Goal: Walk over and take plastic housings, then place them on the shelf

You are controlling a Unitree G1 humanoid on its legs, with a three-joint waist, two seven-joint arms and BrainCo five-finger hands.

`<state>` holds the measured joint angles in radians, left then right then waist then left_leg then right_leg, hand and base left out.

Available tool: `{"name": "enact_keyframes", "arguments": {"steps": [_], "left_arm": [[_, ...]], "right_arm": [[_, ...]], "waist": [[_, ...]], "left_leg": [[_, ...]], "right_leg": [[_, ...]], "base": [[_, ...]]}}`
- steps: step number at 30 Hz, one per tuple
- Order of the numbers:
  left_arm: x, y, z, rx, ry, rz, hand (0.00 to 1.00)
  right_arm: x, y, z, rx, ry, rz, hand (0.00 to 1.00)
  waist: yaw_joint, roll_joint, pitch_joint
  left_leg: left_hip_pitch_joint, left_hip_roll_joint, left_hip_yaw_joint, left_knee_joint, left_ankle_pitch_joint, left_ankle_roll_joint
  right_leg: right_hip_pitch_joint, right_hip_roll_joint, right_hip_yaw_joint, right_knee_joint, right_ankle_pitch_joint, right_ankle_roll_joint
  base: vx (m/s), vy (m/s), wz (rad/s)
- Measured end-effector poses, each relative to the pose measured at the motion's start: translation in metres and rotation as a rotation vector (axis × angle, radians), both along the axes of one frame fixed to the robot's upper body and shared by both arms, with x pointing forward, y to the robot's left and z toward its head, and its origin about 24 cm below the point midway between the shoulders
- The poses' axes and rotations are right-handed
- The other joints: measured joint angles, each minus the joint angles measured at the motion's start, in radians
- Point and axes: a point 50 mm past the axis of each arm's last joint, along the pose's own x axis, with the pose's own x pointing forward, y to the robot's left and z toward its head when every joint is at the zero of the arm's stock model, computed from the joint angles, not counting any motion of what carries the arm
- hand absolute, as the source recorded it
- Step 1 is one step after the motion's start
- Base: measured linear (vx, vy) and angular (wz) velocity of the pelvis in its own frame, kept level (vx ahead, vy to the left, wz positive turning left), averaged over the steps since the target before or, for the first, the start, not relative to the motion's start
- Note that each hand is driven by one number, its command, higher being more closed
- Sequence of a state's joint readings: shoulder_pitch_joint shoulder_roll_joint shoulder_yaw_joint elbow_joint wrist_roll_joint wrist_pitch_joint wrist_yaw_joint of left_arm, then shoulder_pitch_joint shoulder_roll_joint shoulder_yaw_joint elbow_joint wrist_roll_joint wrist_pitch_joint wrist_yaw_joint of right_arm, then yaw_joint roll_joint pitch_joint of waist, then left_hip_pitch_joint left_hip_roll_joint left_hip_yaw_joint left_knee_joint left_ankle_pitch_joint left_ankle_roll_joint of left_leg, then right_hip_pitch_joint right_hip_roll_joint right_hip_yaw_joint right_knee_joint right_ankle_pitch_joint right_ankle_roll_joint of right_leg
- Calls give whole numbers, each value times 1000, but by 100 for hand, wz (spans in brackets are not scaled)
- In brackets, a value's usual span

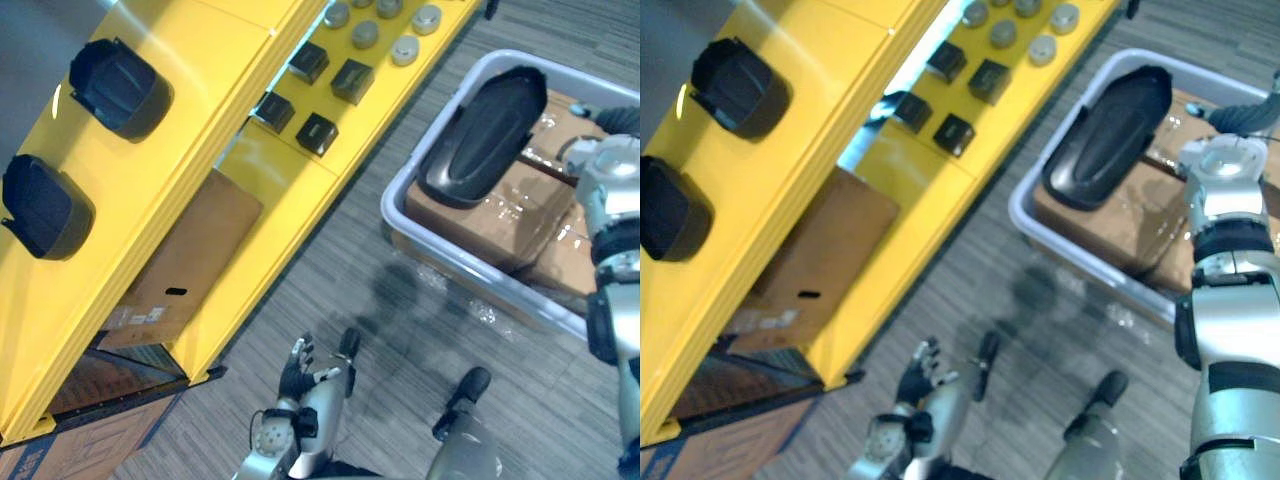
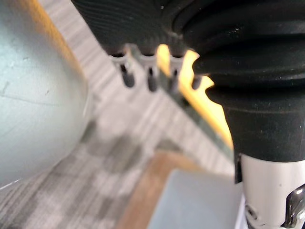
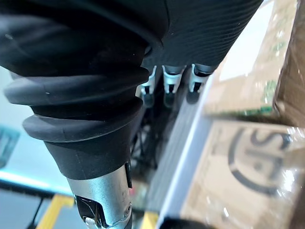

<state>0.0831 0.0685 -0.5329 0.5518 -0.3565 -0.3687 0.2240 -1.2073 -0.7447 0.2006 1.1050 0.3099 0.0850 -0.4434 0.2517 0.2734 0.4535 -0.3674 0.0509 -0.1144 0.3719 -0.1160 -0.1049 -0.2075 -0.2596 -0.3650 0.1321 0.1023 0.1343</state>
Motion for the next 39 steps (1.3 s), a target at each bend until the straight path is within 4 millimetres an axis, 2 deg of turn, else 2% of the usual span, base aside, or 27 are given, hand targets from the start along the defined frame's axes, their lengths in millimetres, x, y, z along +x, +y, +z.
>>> {"name": "enact_keyframes", "arguments": {"steps": [10, 13, 15, 20, 25, 26, 35, 39], "left_arm": [[1, 0, 0, -33, 7, 9, 0], [2, -1, 1, -40, 2, -7, 0], [3, -1, 2, -42, -3, -15, 0], [5, -2, 3, -42, -8, -15, 0], [7, -1, 3, -59, -1, 1, 0], [7, -2, 3, -59, -1, 0, 0], [7, -6, -1, -43, 21, -35, 0], [8, -6, -2, -40, 21, -36, 0]], "right_arm": [[10, 16, -17, -40, 105, 120, 0], [10, 15, -21, -34, 124, 113, 0], [8, 9, -34, -11, 191, 87, 0], [4, 3, -48, 20, 280, 42, 0], [3, 0, -55, 33, 317, 25, 0], [3, 0, -55, 33, 321, 27, 100], [-5, -16, -52, 3, 392, 43, 100], [-7, -20, -52, -33, 437, 15, 100]], "waist": [[15, 0, 0], [23, 3, -2], [34, 3, -2], [46, 4, -3], [55, 5, -3], [57, 5, -3], [65, 27, -20], [68, 28, -21]], "left_leg": [[-7, -6, -17, -2, 0, 0], [-24, -8, -24, 0, 0, 0], [-26, -10, -28, 3, 0, 0], [-42, -14, -44, 18, -3, -4], [-50, -14, -45, 24, -4, -5], [-50, -13, -45, 24, -4, -5], [-54, -10, -45, 21, -4, -5], [-54, -11, -46, 20, -4, -6]], "right_leg": [[-3, -8, -19, 21, -21, 2], [-17, -9, -25, 26, -24, 2], [-19, -12, -29, 36, -32, 3], [-27, -17, -44, 57, -46, 3], [-40, -20, -43, 75, -52, 1], [-42, -20, -43, 76, -53, 1], [-54, -20, -42, 91, -62, -1], [-55, -22, -43, 97, -68, 0]], "base": [[10, 6, 6], [26, 6, 6], [30, 3, 5], [12, -1, 10], [0, 0, 0], [0, 0, 0], [0, 0, 0], [0, 0, 0]]}}
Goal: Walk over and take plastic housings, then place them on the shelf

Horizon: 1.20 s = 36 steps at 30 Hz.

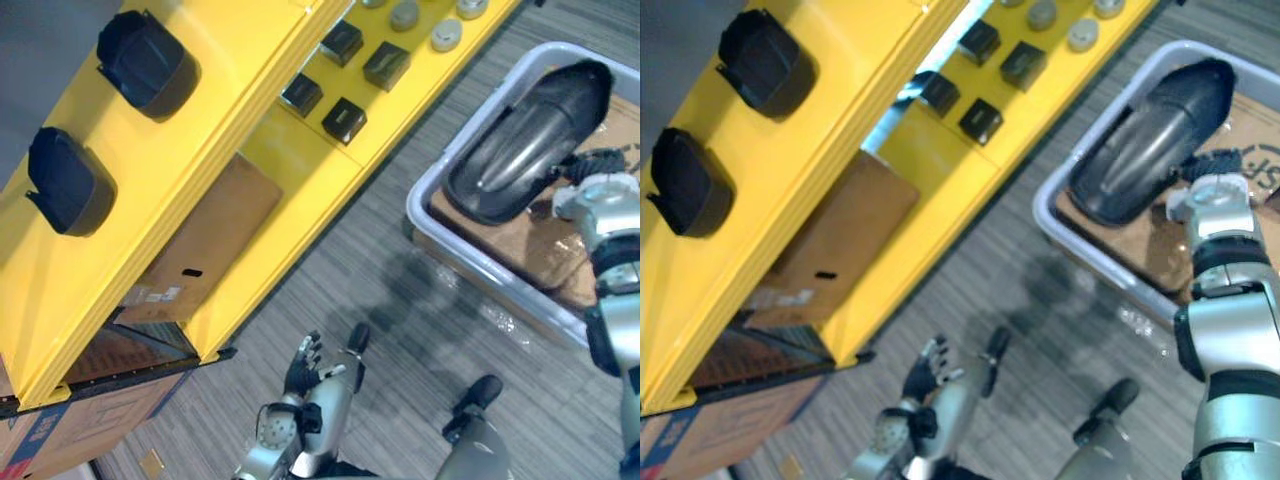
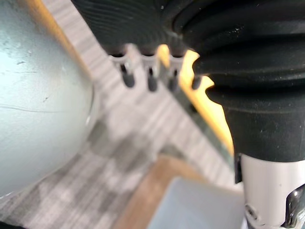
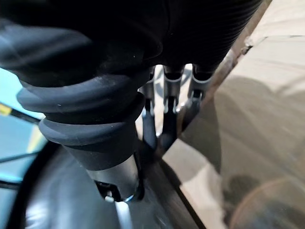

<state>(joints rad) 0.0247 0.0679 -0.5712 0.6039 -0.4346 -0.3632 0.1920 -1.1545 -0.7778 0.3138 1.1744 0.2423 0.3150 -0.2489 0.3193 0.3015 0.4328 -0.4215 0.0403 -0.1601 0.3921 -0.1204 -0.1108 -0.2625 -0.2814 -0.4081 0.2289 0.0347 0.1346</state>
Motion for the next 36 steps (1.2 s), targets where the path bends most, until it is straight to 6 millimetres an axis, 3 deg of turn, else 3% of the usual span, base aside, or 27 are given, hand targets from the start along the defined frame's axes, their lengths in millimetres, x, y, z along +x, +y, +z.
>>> {"name": "enact_keyframes", "arguments": {"steps": [10, 16, 21, 28, 31, 36], "left_arm": [[1, 1, 0, -23, 6, 13, 0], [0, 3, 0, -25, 3, 12, 0], [-3, 6, 2, -33, -14, 32, 0], [-8, 13, 3, -10, -22, 94, 0], [-2, 19, 12, 20, -80, 119, 0], [19, 14, 55, 79, -319, 158, 0]], "right_arm": [[-7, -11, 10, -167, 98, -83, 100], [-17, -27, 3, -253, 132, -166, 100], [-29, -45, 23, -417, 50, -222, 100], [-25, -37, 39, -516, -79, -193, 100], [-23, -33, 41, -549, -95, -175, 100], [-20, -26, 54, -585, -176, -155, 100]], "waist": [[5, 2, -1], [-1, 1, -1], [-14, 1, -1], [-34, -4, 3], [-36, -12, 9], [-65, -16, 12]], "left_leg": [[0, -10, -3, 1, -2, -2], [-3, -14, -5, 17, -10, 2], [-16, -13, -3, 43, -24, 5], [-11, 9, 6, 45, -31, -1], [7, 22, 23, 35, -32, -3], [17, 25, 42, 31, -32, -2]], "right_leg": [[-5, -15, -2, 20, -13, 3], [-1, -17, -4, 21, -13, 3], [-2, -13, -2, 18, -10, 6], [1, 10, 9, 1, -3, 5], [5, 21, 26, -8, 1, -1], [9, 24, 44, -24, 17, 0]], "base": [[5, -2, 1], [-2, 1, -1], [-4, 5, -2], [6, -13, -8], [14, -18, -17], [-2, 9, -11]]}}
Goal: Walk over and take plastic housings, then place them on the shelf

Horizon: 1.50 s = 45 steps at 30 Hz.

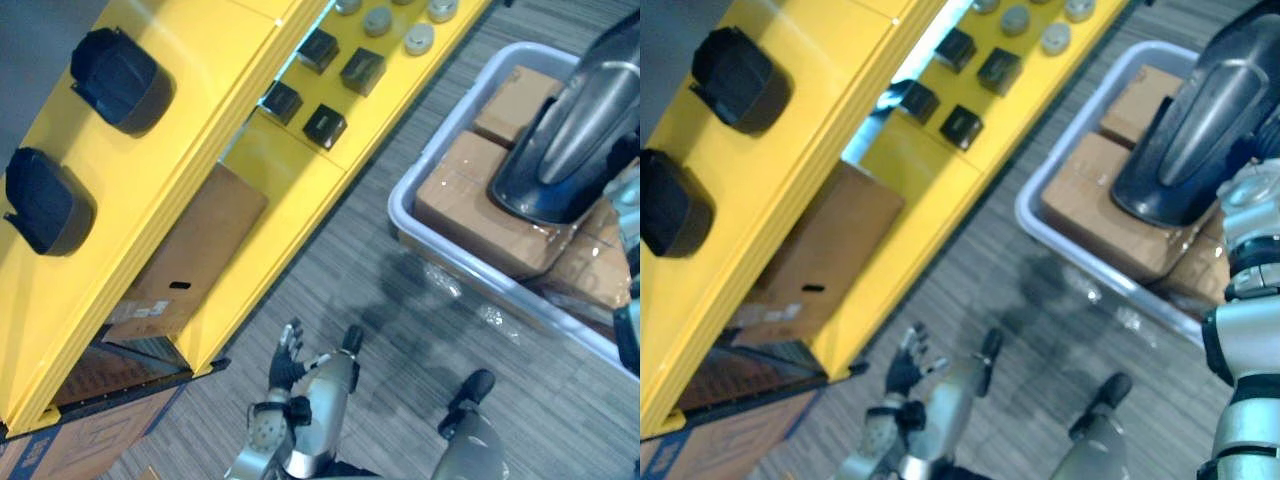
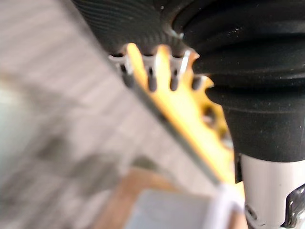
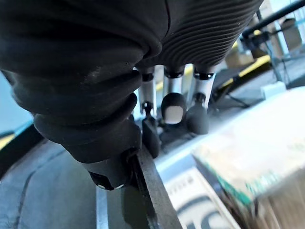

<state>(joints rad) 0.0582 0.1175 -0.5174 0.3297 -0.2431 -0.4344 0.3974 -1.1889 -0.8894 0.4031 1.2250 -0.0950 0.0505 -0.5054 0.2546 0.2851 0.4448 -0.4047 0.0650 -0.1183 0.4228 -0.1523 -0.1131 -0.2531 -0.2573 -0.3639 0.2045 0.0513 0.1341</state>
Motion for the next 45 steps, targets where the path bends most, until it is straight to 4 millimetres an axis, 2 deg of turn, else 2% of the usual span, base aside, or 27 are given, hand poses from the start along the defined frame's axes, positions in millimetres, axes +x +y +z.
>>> {"name": "enact_keyframes", "arguments": {"steps": [3, 6, 8, 9, 11, 12, 15, 19, 21, 24, 26, 29, 35, 39, 42, 45], "left_arm": [[22, -3, 30, 99, -141, 58, 0], [52, 5, 59, 226, -269, 131, 0], [76, 17, 88, 301, -378, 189, 0], [82, 21, 96, 308, -402, 203, 0], [100, 24, 127, 326, -498, 220, 0], [107, 23, 143, 330, -552, 217, 0], [119, 15, 172, 334, -641, 194, 0], [131, 3, 195, 338, -686, 118, 0], [144, -2, 212, 295, -676, 68, 0], [154, -8, 220, 255, -635, -4, 0], [161, -12, 223, 218, -594, -64, 0], [168, -12, 224, 170, -540, -109, 0], [173, -13, 223, 52, -484, -213, 0], [173, -20, 234, 28, -503, -232, 0], [174, -21, 234, 19, -497, -239, 0], [175, -21, 237, 14, -502, -251, 0]], "right_arm": [[1, 4, 6, -21, -53, 12, 100], [5, 15, 9, -46, -112, 29, 100], [12, 29, 13, -76, -150, 67, 100], [14, 34, 15, -81, -160, 81, 100], [19, 47, 24, -86, -202, 119, 100], [21, 54, 28, -96, -227, 135, 100], [28, 74, 35, -109, -266, 178, 100], [34, 93, 45, -108, -303, 229, 100], [35, 109, 58, -132, -348, 269, 100], [37, 126, 66, -146, -383, 315, 100], [40, 140, 71, -140, -400, 354, 100], [41, 150, 75, -157, -407, 383, 100], [46, 182, 69, -226, -377, 473, 100], [47, 187, 69, -224, -377, 496, 100], [48, 197, 66, -214, -374, 526, 100], [48, 204, 64, -214, -386, 563, 100]], "waist": [[-12, -10, 8], [-30, -21, 15], [-48, -31, 22], [-54, -34, 24], [-56, -46, 33], [-63, -52, 38], [-83, -69, 50], [-109, -79, 56], [-126, -93, 66], [-138, -111, 78], [-165, -120, 83], [-178, -122, 83], [-211, -149, 81], [-222, -151, 81], [-231, -153, 81], [-234, -174, 78]], "left_leg": [[4, 9, 14, -1, 0, 0], [4, 21, 19, -1, 0, 0], [4, 28, 24, -3, 3, -3], [4, 28, 25, -3, 4, -3], [4, 32, 47, -11, 9, -3], [2, 31, 52, -17, 15, -2], [0, 30, 67, -30, 23, -2], [-5, 31, 71, -30, 23, -2], [-16, 32, 76, -30, 24, -3], [-15, 37, 97, -30, 24, -3], [-12, 37, 104, -30, 24, -3], [-2, 40, 116, -33, 24, -3], [38, 57, 156, -47, 24, -3], [44, 67, 159, -45, 26, -7], [66, 75, 160, -47, 27, -9], [64, 84, 165, -47, 29, -12]], "right_leg": [[2, 9, 12, -17, 15, -7], [6, 25, 17, -38, 31, -12], [5, 32, 23, -46, 40, -15], [3, 33, 25, -47, 41, -16], [-15, 34, 46, -49, 50, -19], [-19, 34, 51, -59, 60, -20], [-29, 34, 65, -76, 74, -20], [-37, 35, 69, -76, 76, -19], [-52, 37, 78, -76, 81, -22], [-63, 39, 94, -79, 93, -25], [-63, 39, 96, -84, 102, -31], [-63, 41, 110, -83, 102, -31], [-58, 53, 149, -82, 102, -31], [-51, 66, 153, -92, 116, -40], [-26, 74, 153, -101, 117, -40], [-26, 84, 156, -117, 128, -46]], "base": [[-21, 8, -14], [-35, -13, -12], [-37, -13, -10], [-35, -7, -11], [-34, 0, -22], [-25, 8, -20], [-14, 10, -12], [0, 3, -2], [-3, 13, -9], [0, 21, -17], [8, 39, -9], [7, 26, -11], [-13, 2, -19], [-37, 2, -8], [-38, 0, -4], [-30, 2, -7]]}}
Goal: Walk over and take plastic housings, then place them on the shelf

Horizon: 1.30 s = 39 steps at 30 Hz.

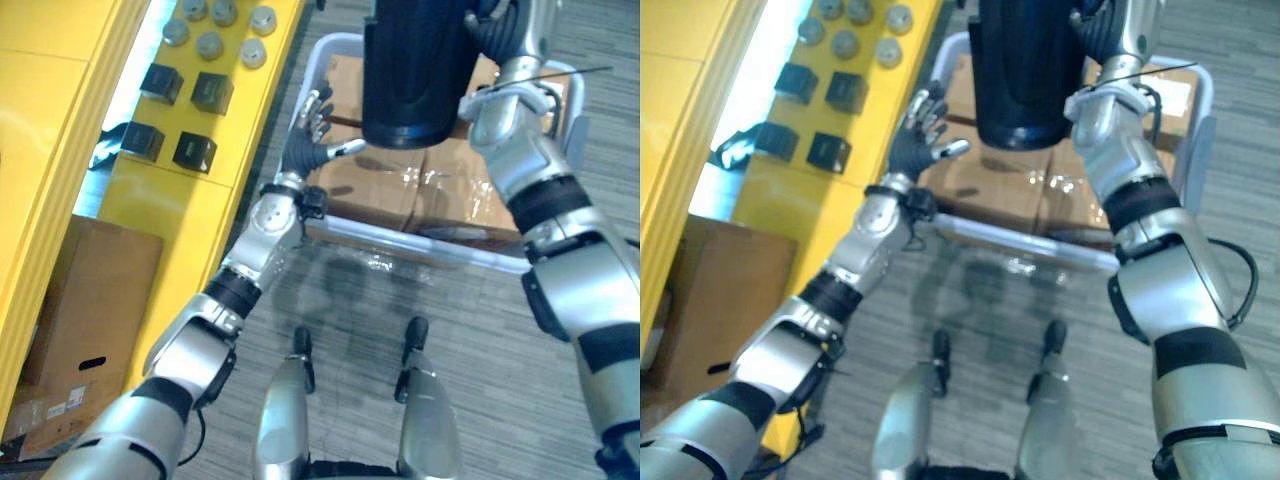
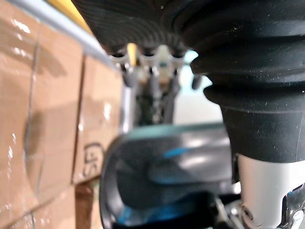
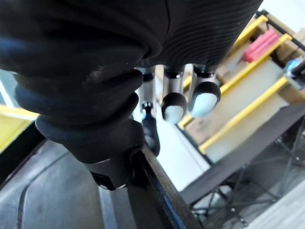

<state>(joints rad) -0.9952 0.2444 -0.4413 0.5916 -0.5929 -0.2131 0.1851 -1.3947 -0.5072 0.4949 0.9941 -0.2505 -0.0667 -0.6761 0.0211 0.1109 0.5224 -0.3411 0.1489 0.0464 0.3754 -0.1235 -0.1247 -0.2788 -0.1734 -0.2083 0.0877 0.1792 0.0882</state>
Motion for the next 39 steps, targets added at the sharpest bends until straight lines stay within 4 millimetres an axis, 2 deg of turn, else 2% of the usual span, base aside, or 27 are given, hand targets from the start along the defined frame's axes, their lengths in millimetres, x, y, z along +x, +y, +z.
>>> {"name": "enact_keyframes", "arguments": {"steps": [4, 10, 17, 25, 27, 30, 31, 33, 34, 39], "left_arm": [[1, -3, 5, 9, -3, -9, 0], [5, -7, 18, 6, 4, 30, 0], [12, 2, 10, -1, 85, 161, 0], [18, 10, 12, -43, 145, 290, 0], [18, 12, 12, -74, 164, 331, 0], [19, 16, 12, -92, 170, 357, 0], [19, 16, 12, -98, 169, 351, 0], [18, 12, 14, -152, 166, 284, 0], [18, 10, 16, -219, 171, 205, 100], [17, 6, 18, -317, 179, 82, 100]], "right_arm": [[0, 4, -3, -1, 4, 18, 100], [2, 12, -12, -1, 16, 57, 100], [-1, 25, -12, -3, -6, 111, 100], [0, 38, -23, 8, 3, 166, 100], [-1, 43, -24, 12, 0, 193, 100], [-4, 55, -31, 26, -1, 258, 100], [-4, 57, -34, 30, 5, 269, 100], [-4, 57, -36, 35, 8, 284, 100], [-6, 59, -37, 49, 3, 304, 100], [-8, 61, -37, 101, -13, 345, 100]], "waist": [[-4, -17, -1], [-7, -17, -1], [-9, -20, 0], [-13, -26, 1], [-18, -31, 1], [-31, -64, 0], [-34, -75, 0], [-34, -79, 0], [-35, -79, 0], [-37, -79, 0]], "left_leg": [[-7, 4, 0, -1, 4, -4], [-6, 4, 2, -3, 5, -5], [-7, 4, 9, -5, 5, -5], [-8, 5, 15, -6, 5, -5], [-8, 6, 16, -6, 5, -5], [-7, 7, 17, -9, 5, -5], [-7, 7, 18, -9, 5, -5], [-7, 7, 19, -9, 5, -5], [-7, 7, 20, -11, 5, -5], [2, 7, 32, -17, 5, -6]], "right_leg": [[-1, 7, 0, -15, 12, -2], [-1, 7, 1, -17, 13, -1], [-2, 9, 9, -34, 24, -3], [-2, 12, 16, -46, 34, -2], [-2, 13, 16, -46, 34, -2], [-5, 14, 18, -47, 34, -2], [-5, 14, 20, -47, 34, -2], [-6, 14, 21, -47, 34, -2], [-7, 14, 21, -47, 34, -2], [-9, 14, 32, -47, 34, -2]], "base": [[-6, -1, -1], [2, 5, 0], [-1, 8, -2], [-1, 8, -2], [0, 0, 0], [0, 0, 0], [0, 0, 0], [0, 0, 0], [0, 0, 0], [3, 13, -4]]}}
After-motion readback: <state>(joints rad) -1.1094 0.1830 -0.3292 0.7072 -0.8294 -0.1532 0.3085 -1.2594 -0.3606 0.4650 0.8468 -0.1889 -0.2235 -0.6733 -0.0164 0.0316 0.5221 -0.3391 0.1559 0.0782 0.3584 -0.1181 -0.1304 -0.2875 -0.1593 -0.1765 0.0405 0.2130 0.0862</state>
